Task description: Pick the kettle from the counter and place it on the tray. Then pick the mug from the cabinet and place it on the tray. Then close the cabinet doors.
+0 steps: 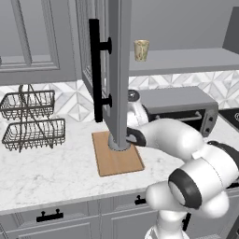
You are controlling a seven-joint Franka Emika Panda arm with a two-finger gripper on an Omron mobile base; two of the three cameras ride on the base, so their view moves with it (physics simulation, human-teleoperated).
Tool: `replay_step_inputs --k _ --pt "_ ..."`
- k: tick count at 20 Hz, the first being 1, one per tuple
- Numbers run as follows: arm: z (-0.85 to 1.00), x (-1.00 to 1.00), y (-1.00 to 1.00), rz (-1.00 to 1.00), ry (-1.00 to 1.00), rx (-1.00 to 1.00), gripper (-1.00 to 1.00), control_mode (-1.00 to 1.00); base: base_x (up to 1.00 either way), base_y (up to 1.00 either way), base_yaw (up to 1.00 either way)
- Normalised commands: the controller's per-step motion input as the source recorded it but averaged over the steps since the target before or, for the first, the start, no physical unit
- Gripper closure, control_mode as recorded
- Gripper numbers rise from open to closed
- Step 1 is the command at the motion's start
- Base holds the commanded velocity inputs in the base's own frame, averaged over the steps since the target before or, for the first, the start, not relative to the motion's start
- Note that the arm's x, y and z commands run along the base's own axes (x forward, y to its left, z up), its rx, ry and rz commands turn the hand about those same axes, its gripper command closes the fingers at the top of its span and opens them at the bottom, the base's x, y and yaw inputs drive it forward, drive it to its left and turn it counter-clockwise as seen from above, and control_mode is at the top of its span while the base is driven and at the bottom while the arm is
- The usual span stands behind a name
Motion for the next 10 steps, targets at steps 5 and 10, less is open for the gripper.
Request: replay_step_inputs --k 5,10 --pt "0.57 -0.37 -0.32 0.02 0.00 0.00 -1.00 -1.00 0.00 0.00 0.00" --pt "0.51 -0.38 -0.36 0.08 -0.01 0.00 -1.00 -1.00 0.00 0.00 0.00"
